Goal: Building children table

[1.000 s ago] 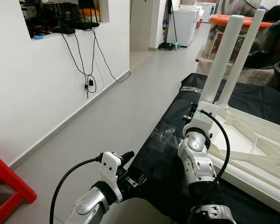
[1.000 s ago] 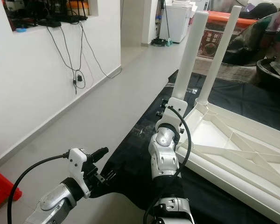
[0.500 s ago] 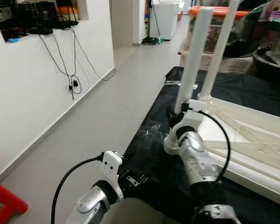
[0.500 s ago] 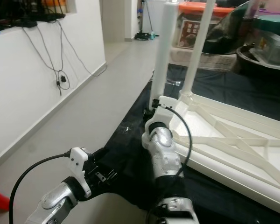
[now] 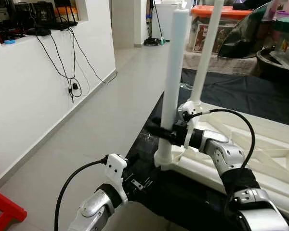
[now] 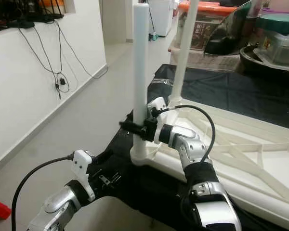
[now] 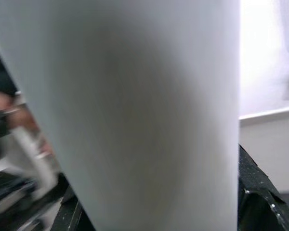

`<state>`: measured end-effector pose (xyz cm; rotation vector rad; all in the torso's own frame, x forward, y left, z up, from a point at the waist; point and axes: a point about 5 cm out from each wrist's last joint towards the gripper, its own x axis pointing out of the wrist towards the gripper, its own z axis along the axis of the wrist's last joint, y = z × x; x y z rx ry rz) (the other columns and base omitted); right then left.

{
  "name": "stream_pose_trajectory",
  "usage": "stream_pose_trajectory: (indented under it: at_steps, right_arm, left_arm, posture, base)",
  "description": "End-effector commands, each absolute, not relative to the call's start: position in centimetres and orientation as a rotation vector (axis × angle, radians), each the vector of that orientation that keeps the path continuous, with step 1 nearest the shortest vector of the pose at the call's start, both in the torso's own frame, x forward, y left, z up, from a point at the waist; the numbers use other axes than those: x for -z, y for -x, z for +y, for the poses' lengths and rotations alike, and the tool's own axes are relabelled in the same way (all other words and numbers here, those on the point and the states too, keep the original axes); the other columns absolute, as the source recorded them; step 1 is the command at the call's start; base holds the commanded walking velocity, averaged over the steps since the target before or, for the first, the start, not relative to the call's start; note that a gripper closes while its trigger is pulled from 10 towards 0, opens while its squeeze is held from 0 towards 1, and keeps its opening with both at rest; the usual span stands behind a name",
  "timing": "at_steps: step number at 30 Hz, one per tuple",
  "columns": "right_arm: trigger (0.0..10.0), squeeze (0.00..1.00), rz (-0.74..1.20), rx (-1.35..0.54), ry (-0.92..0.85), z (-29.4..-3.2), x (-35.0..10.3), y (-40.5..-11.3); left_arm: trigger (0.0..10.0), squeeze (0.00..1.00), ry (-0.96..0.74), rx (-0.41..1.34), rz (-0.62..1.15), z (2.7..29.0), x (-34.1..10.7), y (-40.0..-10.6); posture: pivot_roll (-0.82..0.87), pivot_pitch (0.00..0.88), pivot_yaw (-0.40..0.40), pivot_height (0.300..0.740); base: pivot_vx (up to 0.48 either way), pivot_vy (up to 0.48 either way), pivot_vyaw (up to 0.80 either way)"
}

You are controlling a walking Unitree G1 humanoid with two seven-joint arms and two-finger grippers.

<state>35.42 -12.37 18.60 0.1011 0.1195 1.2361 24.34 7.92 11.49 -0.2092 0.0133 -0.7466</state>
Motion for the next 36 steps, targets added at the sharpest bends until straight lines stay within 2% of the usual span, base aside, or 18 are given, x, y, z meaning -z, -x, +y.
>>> stream_pose_trajectory:
  at_steps: [1,5,6,7,8,17,19,20,23,24,25,27,28,30,31,33,35,36]
  right_arm:
    - [10.0,0.00,0.134,-1.354,-0.106,-11.1,-18.9,-35.2]
    - [10.0,0.00,0.151,-1.432,-0.091,-11.1,-19.1,-35.2]
    - [9.6,0.00,0.162,-1.469,-0.085,-11.0,-19.0,-35.2]
    - [2.8,0.00,0.174,-1.481,-0.057,-10.9,-18.7,-35.1]
    - [0.0,0.00,0.186,-1.488,-0.034,-10.8,-18.4,-35.0]
    - [0.0,0.00,0.108,-1.362,0.004,-10.7,-17.6,-35.4]
    - [0.0,0.00,0.027,-1.027,-0.074,-11.1,-17.9,-36.9]
    - [0.0,0.00,0.027,-1.027,-0.074,-11.1,-17.9,-36.9]
    - [0.0,0.00,0.009,-0.722,-0.112,-12.1,-17.5,-37.9]
    - [0.0,0.00,0.009,-0.722,-0.112,-12.1,-17.5,-37.9]
    - [0.0,0.00,0.025,-0.492,-0.117,-13.2,-16.8,-38.2]
    - [0.0,0.00,0.025,-0.492,-0.117,-13.2,-16.8,-38.2]
    - [0.0,0.00,0.040,-0.245,-0.120,-14.6,-16.0,-38.1]
    - [0.0,0.00,0.040,-0.245,-0.120,-14.6,-16.0,-38.1]
    - [0.0,0.00,0.048,-0.008,-0.116,-15.9,-15.5,-37.5]
    - [0.0,0.00,0.048,-0.008,-0.116,-15.9,-15.5,-37.5]
    - [0.0,0.00,0.062,0.355,-0.214,-16.2,-14.6,-35.2]
    - [0.0,0.00,0.062,0.355,-0.214,-16.2,-14.6,-35.2]
  left_arm:
    - [10.0,0.00,0.203,0.732,0.020,8.1,-11.2,-24.5]
    - [10.0,0.00,0.204,0.733,0.020,8.1,-11.2,-24.5]
    - [10.0,0.00,0.205,0.733,0.020,8.1,-11.2,-24.5]
    - [10.0,0.00,0.205,0.732,0.020,8.2,-11.2,-24.5]
    - [10.0,0.00,0.206,0.732,0.020,8.2,-11.2,-24.5]
    - [10.0,0.00,0.206,0.734,0.021,8.1,-11.1,-24.4]
    - [10.0,0.00,0.208,0.734,0.023,8.1,-11.1,-24.4]
    - [10.0,0.00,0.208,0.734,0.023,8.1,-11.1,-24.4]
    - [10.0,0.00,0.211,0.736,0.025,8.1,-11.1,-24.3]
    - [10.0,0.00,0.211,0.736,0.025,8.1,-11.1,-24.3]
    - [10.0,0.00,0.212,0.739,0.027,8.1,-11.1,-24.2]
    - [10.0,0.00,0.212,0.739,0.027,8.1,-11.1,-24.2]
    - [10.0,0.00,0.212,0.744,0.029,8.1,-11.0,-24.2]
    - [10.0,0.00,0.212,0.744,0.029,8.1,-11.0,-24.2]
    - [10.0,0.00,0.212,0.748,0.031,8.1,-11.0,-24.1]
    - [10.0,0.00,0.212,0.748,0.031,8.1,-11.0,-24.1]
    - [10.0,0.00,0.212,0.750,0.033,8.1,-11.0,-24.1]
    - [10.0,0.00,0.212,0.750,0.033,8.1,-11.0,-24.1]
  posture:
    - [0.07,0.000,-0.030,0.740]
    - [0.07,0.000,-0.029,0.740]
    - [0.07,0.000,-0.031,0.740]
    - [0.07,0.000,-0.029,0.740]
    - [0.07,0.000,-0.029,0.740]
    - [0.07,0.000,-0.028,0.740]
    - [0.07,0.000,-0.033,0.740]
    - [0.07,0.000,-0.033,0.740]
    - [0.07,0.000,-0.027,0.740]
    - [0.07,0.000,-0.027,0.740]
    - [0.06,0.000,-0.019,0.740]
    - [0.06,0.000,-0.019,0.740]
    - [0.05,0.000,-0.017,0.740]
    - [0.05,0.000,-0.017,0.740]
    - [0.06,0.000,-0.019,0.740]
    - [0.06,0.000,-0.019,0.740]
    - [0.06,0.000,-0.022,0.740]
    - [0.06,0.000,-0.022,0.740]
  base:
    - [0.000,0.000,0.00]
    - [0.000,0.000,0.00]
    - [0.000,0.000,0.00]
    - [0.000,0.000,0.00]
    - [0.000,0.000,0.00]
    - [0.000,0.000,0.00]
    - [0.000,0.000,0.00]
    - [0.000,0.000,0.00]
    - [0.000,0.000,0.00]
    - [0.000,0.000,0.00]
    - [0.000,0.000,0.00]
    - [0.000,0.000,0.00]
    - [0.000,0.000,0.00]
    - [0.000,0.000,0.00]
    - [0.000,0.000,0.00]
    - [0.000,0.000,0.00]
    - [0.000,0.000,0.00]
    - [0.000,0.000,0.00]
